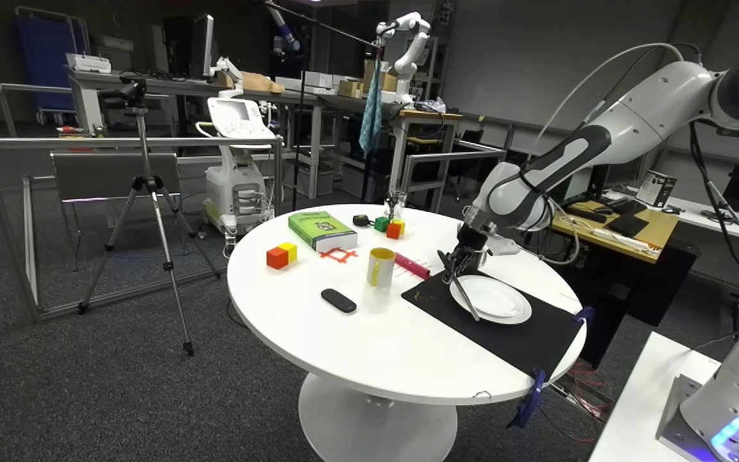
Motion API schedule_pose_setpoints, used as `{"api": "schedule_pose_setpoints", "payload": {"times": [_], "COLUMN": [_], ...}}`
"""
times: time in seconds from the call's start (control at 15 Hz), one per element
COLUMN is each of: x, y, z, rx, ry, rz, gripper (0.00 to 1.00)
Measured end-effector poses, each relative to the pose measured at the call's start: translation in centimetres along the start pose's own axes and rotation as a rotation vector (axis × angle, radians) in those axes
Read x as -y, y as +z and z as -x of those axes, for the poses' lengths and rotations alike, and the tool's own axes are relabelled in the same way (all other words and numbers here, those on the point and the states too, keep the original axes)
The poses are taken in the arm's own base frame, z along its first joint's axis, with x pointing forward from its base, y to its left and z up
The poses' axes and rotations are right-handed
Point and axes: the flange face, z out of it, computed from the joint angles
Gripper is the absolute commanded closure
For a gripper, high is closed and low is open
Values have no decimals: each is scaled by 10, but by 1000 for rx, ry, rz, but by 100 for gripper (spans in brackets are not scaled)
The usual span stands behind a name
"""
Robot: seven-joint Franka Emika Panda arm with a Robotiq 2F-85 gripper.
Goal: Remove the silver knife from the mug and put it on the left side of the black mat
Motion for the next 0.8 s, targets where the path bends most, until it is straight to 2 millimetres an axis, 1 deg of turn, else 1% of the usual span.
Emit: {"api": "schedule_pose_setpoints", "payload": {"times": [0.13, 0.53, 0.8], "x": [1, 0, -8], "y": [6, 33, 36], "z": [3, 15, 18], "rx": [12, 84, 120], "ry": [-1, 1, 13], "rz": [-2, -8, 2], "gripper": [99, 99, 99]}}
